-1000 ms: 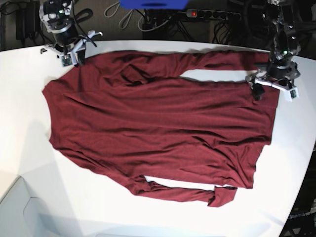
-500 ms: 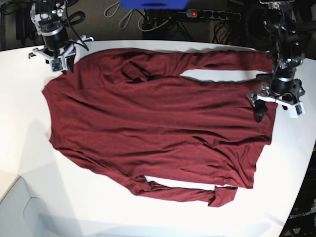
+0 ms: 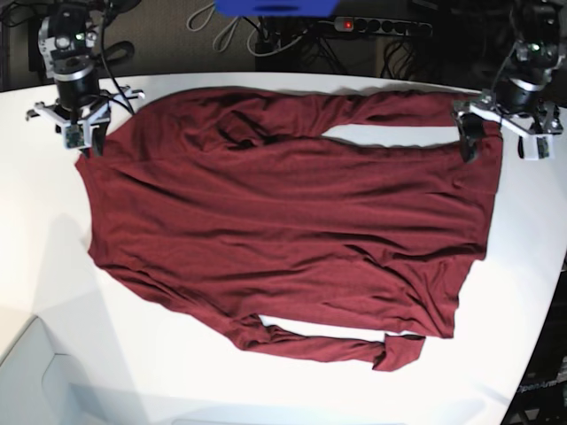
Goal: Layout the t-shirt on the table in an organized manner, then fold the t-shirt properly
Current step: 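Pull the hem corner with the left gripper toward the sleeve end, then grasp the sleeve cuff with the left gripper and stretch it outward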
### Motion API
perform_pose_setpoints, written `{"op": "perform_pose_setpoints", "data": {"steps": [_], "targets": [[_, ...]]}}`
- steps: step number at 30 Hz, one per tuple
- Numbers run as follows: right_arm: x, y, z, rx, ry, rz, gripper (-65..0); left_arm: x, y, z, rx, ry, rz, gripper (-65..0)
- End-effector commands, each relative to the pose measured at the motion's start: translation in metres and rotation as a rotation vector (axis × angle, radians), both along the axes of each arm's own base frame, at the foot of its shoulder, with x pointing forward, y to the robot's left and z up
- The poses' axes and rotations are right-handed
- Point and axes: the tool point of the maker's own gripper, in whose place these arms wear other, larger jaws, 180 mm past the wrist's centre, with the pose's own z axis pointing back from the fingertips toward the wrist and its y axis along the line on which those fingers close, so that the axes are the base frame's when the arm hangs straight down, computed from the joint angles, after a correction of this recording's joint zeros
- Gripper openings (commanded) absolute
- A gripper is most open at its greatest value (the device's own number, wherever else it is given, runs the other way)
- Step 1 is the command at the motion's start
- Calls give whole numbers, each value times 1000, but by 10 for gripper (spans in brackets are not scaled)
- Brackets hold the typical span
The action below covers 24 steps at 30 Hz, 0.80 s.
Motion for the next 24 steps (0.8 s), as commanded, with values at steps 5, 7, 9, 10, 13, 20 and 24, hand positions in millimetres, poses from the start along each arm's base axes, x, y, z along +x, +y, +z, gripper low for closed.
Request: {"op": "perform_pose_setpoints", "data": {"steps": [5,7,9,10,13,20,24], "targets": [[7,-1,12,-6,-50,3,-531,-15,24,22,44,-55,-9,-358],[7,3,10,12,-50,-4,-531,-26,47,25,54,-66,85,-481],[7,7,9,30,-55,-14,-531,-41,67,15,53,-41,170,-559],[6,8,8,33,-55,-16,-531,-45,76,11,65,-30,198,-565],[10,10,5,48,-57,-21,-531,-58,92,-14,92,44,255,-510],[6,20,-9,85,-15,19,-531,-76,100,-73,84,196,306,-354],[5,21,-11,89,-11,18,-531,-74,100,-75,76,194,308,-347]]}}
